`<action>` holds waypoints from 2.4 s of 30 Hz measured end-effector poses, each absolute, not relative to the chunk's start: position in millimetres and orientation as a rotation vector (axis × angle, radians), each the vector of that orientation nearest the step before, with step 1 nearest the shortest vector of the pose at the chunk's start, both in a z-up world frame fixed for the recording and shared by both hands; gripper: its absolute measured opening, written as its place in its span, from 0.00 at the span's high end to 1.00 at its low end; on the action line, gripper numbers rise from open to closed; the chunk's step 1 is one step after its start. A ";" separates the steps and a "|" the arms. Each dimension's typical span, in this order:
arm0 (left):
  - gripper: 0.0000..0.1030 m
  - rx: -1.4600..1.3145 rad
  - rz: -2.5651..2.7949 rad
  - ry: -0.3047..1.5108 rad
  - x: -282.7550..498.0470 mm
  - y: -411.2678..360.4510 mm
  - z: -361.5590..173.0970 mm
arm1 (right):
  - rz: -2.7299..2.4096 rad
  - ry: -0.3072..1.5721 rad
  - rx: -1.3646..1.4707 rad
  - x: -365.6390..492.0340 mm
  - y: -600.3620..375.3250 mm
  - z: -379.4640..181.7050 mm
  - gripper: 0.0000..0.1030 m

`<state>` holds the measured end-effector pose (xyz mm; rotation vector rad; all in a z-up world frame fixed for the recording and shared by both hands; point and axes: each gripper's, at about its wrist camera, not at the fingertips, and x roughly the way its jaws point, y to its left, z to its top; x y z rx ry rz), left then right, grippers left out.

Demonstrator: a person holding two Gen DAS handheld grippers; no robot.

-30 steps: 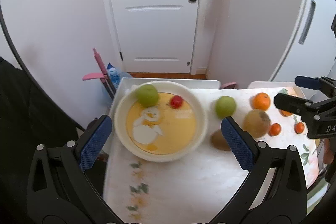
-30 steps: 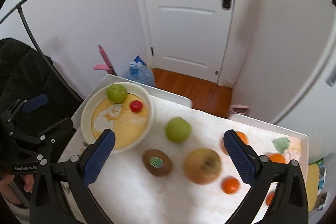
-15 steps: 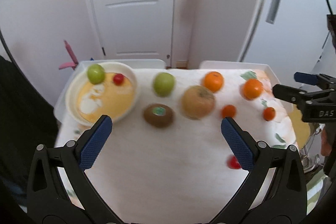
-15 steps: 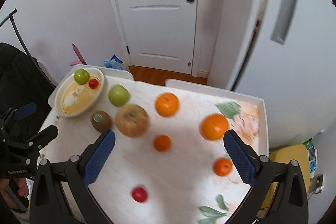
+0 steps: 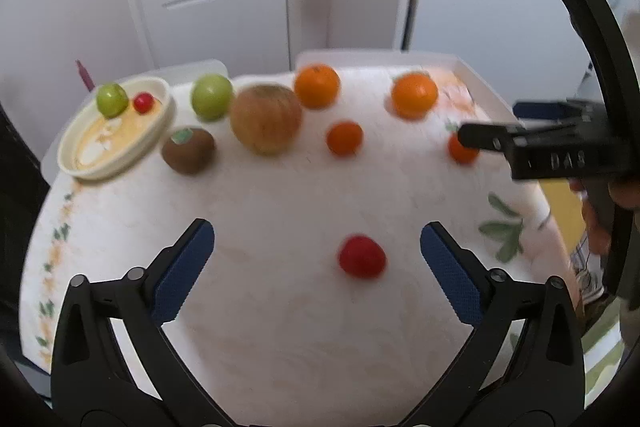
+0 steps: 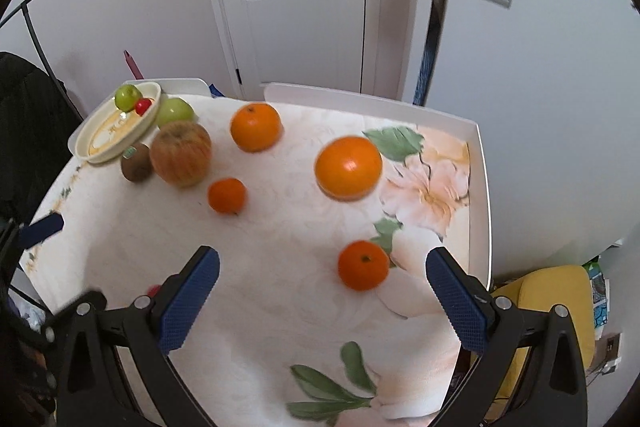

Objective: Organize fruits
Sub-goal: 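Grasp another red tomato with the left gripper while the right gripper grasps a tangerine, then carry the red tomato into the bowl and open the left gripper while the right carries the tangerine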

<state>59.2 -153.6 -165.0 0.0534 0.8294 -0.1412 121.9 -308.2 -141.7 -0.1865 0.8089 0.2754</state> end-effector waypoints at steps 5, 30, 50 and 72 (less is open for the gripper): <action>0.12 0.106 -0.156 0.868 55.6 -172.6 -191.7 | 0.279 0.794 -0.186 123.5 -322.6 -163.5 0.00; 0.61 0.106 -0.193 0.901 71.1 -184.4 -216.2 | 0.289 0.836 -0.186 142.6 -330.2 -207.5 0.17; 0.61 0.095 -0.161 0.917 85.0 -166.6 -214.4 | 0.225 0.815 -0.156 155.7 -329.5 -203.2 0.65; 0.61 0.082 -0.106 0.759 88.3 -116.1 -102.9 | 0.302 0.756 -0.180 125.0 -286.5 -106.7 0.65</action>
